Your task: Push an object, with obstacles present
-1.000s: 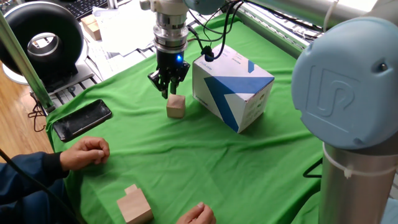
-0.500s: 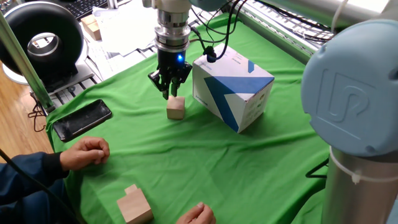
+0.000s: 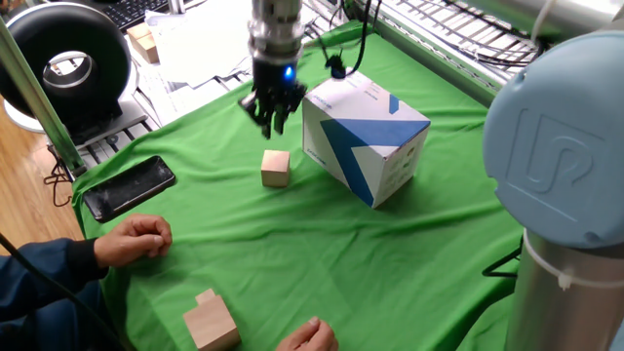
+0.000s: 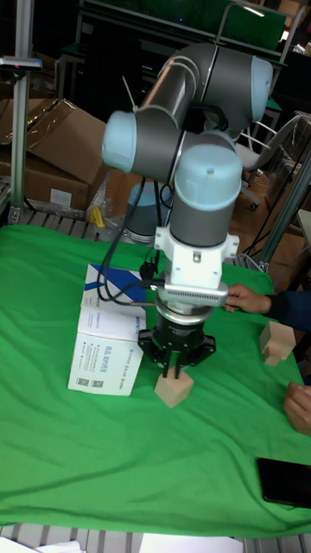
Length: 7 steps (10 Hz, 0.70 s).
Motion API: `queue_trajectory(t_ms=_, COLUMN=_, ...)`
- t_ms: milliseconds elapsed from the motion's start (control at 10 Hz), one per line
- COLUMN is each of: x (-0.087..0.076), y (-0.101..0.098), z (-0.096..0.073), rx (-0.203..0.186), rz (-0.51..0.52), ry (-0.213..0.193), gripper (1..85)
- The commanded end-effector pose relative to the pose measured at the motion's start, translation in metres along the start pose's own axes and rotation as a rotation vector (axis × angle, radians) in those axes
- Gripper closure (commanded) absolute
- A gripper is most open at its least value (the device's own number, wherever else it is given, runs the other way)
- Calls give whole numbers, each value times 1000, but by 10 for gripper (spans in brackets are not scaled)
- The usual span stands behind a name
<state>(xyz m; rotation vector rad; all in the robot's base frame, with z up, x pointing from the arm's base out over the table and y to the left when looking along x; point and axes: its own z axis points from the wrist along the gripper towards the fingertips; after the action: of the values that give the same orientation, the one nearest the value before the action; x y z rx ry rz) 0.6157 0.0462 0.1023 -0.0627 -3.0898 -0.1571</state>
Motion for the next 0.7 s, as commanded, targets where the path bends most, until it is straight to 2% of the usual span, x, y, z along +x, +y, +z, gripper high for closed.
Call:
queue_trajectory(t_ms=0, x=-11, y=-40, z=-27, rx=69, rz=-4, ry=-14, gripper=847)
queue_trajectory(t_ms=100, x=-16, y=-54, z=-33, rx=87, rz=-31, ry=-19, gripper=847)
queue_trajectory(t_ms=300, x=-42, y=-79, z=-44, rx=118, rz=-82, ry=-94, gripper=847)
queue_trajectory(t_ms=500, x=-73, y=-86, z=-47, rx=120, rz=-50, ry=-200, gripper=847)
queue_trajectory(t_ms=600, x=-72, y=-89, z=-49, rx=115, rz=-42, ry=-196, gripper=847)
